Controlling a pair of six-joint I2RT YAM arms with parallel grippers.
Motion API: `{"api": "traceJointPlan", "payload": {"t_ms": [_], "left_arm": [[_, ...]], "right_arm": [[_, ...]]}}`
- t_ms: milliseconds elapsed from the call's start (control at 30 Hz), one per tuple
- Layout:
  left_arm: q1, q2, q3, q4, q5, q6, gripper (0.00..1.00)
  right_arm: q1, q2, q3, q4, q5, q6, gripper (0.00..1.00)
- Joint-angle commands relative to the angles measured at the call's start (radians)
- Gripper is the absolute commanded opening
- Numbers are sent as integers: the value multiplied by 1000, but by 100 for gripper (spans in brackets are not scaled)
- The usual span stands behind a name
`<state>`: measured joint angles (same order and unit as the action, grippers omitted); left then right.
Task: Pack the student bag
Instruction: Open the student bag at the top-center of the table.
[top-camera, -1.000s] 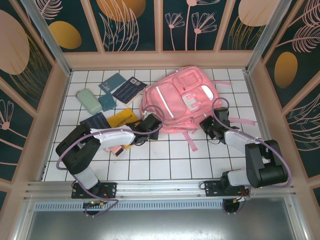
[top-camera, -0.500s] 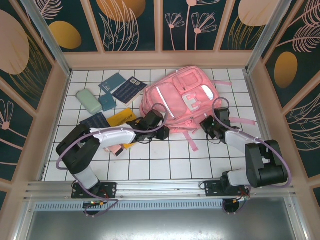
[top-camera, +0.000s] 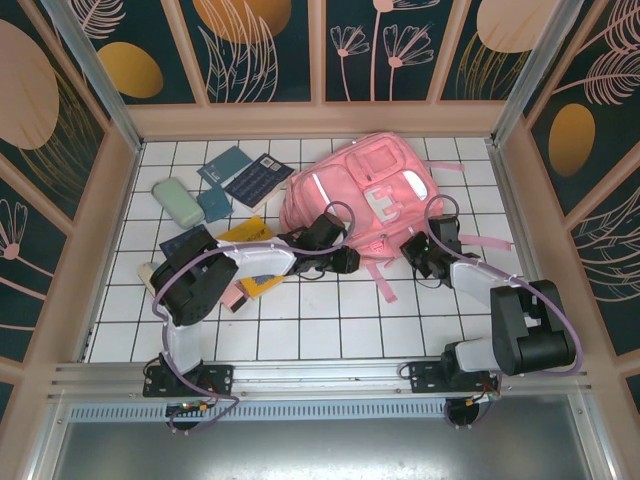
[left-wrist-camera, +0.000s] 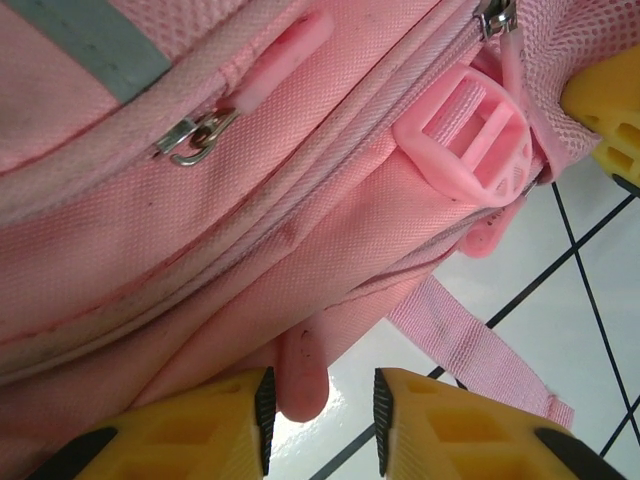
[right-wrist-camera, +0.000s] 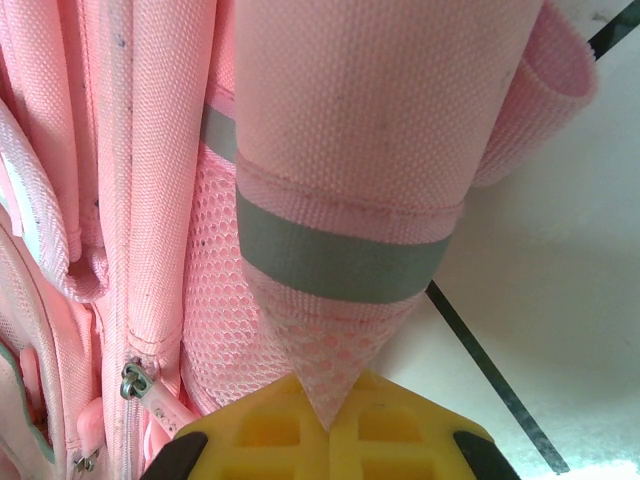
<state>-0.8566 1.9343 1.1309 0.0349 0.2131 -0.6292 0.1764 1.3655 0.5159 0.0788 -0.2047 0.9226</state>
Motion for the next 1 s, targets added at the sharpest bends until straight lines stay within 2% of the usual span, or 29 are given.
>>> {"api": "traceJointPlan", "payload": {"t_ms": [0, 167, 400, 567, 633, 700, 767, 800, 867, 967], "left_arm": [[-1, 43, 42, -34, -3, 5, 36], [-2, 99, 84, -66, -4, 19, 37], [-26, 172, 161, -208, -156, 42, 34], [-37, 233, 202, -272, -212, 22, 31], [-37, 235, 195, -268, -214, 10, 21], [-37, 221, 181, -249, -204, 5, 15], [-36, 202, 169, -231, -194, 2, 3], [-37, 192, 165, -226, -190, 1, 2], [-36, 183, 165, -221, -178, 0, 5], [-36, 178, 168, -202, -122, 0, 23]], "right_arm": [[-6, -13, -6, 11, -13, -8, 0], [-7, -11, -9, 12, -15, -8, 0], [-7, -5, -7, 13, -19, -5, 0], [-6, -3, -1, 12, -24, -2, 0], [-5, -5, -1, 10, -24, -2, 0], [-5, -6, -1, 8, -22, -3, 0], [-5, -9, -4, 6, -19, -2, 0], [-5, -9, -4, 6, -18, -2, 0], [-5, -10, -5, 6, -19, 0, 0], [-4, -9, -5, 8, -22, 0, 0]]}}
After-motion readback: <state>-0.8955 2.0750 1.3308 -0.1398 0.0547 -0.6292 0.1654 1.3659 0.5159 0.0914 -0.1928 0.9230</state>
